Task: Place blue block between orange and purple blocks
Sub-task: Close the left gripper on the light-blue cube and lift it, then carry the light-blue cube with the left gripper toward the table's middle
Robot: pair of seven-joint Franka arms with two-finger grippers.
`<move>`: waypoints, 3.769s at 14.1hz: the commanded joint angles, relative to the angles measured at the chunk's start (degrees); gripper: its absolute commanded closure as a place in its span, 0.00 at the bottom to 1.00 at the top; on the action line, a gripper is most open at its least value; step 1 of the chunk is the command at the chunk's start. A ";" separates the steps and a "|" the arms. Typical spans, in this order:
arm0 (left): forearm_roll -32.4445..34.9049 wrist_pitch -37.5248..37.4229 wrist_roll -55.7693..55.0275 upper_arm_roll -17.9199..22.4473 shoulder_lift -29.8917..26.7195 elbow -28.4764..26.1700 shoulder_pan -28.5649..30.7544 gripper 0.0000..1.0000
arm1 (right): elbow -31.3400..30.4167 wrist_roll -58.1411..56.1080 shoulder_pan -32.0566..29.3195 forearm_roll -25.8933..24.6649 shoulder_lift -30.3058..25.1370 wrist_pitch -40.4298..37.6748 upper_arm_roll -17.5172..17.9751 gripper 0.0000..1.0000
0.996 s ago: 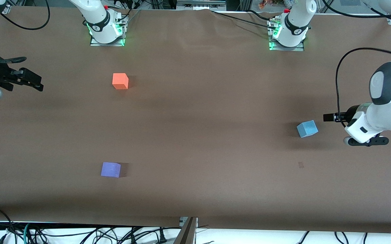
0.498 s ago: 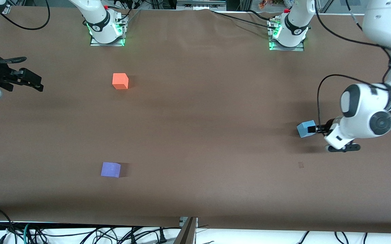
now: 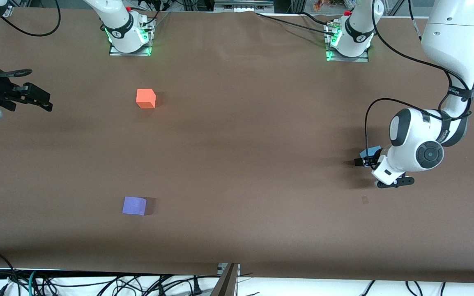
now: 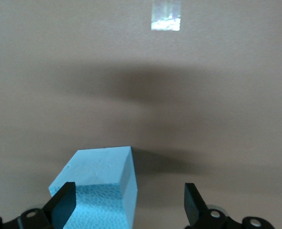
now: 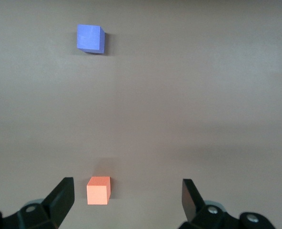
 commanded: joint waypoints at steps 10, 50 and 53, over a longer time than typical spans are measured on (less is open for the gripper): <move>1.01 -1.79 6.94 0.25 0.79 0.86 4.43 0.00 | 0.55 -0.62 -0.19 -0.13 0.14 0.14 0.19 0.00; -24.04 21.68 -40.98 -5.91 19.59 21.22 -37.28 1.00 | 0.38 -1.50 0.25 -0.22 5.51 0.49 0.28 0.00; -24.39 21.68 -54.52 2.34 23.81 28.44 -46.68 1.00 | 0.20 -1.68 2.18 -0.04 5.51 0.23 0.28 0.00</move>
